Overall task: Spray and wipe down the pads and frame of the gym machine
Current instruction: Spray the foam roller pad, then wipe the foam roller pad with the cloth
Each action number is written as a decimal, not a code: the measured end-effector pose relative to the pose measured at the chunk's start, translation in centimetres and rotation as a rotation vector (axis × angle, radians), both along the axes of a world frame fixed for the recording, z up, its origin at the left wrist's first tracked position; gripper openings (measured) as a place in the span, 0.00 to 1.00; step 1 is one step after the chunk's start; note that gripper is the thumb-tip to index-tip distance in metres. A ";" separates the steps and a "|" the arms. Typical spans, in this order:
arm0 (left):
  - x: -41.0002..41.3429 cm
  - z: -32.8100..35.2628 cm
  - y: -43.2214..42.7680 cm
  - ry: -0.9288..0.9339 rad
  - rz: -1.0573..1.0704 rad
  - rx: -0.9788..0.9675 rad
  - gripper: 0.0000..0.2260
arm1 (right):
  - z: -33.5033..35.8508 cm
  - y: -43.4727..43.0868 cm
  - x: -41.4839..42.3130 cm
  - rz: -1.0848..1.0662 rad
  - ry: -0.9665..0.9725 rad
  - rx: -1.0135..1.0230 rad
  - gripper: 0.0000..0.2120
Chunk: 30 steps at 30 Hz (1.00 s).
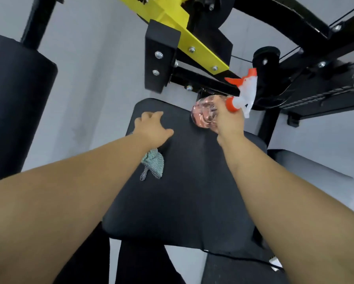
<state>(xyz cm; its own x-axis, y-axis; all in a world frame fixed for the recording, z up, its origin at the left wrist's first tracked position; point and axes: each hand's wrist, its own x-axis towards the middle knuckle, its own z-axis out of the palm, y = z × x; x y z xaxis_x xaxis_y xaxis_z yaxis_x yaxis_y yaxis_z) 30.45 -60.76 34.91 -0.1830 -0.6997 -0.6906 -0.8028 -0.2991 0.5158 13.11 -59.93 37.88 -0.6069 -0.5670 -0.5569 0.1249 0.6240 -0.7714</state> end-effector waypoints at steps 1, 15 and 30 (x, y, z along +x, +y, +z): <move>0.2 -0.6 0.1 -0.051 -0.018 0.050 0.31 | -0.2 -0.7 -0.8 -0.064 -0.026 -0.003 0.07; 0.7 -4.4 -0.6 -0.086 -0.038 0.181 0.24 | -6.2 -6.4 -4.2 -0.149 0.008 0.127 0.26; 0.8 -4.7 0.8 -0.100 0.088 0.060 0.23 | -6.8 -4.8 -3.2 0.024 0.119 0.169 0.43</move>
<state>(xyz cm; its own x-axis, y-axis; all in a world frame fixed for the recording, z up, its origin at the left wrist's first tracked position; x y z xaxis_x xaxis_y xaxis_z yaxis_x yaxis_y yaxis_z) 31.23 -59.98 30.23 -0.0509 -0.6671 -0.7433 -0.8188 -0.3983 0.4135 9.88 -64.72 31.11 -0.6617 -0.4867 -0.5703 0.0228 0.7473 -0.6641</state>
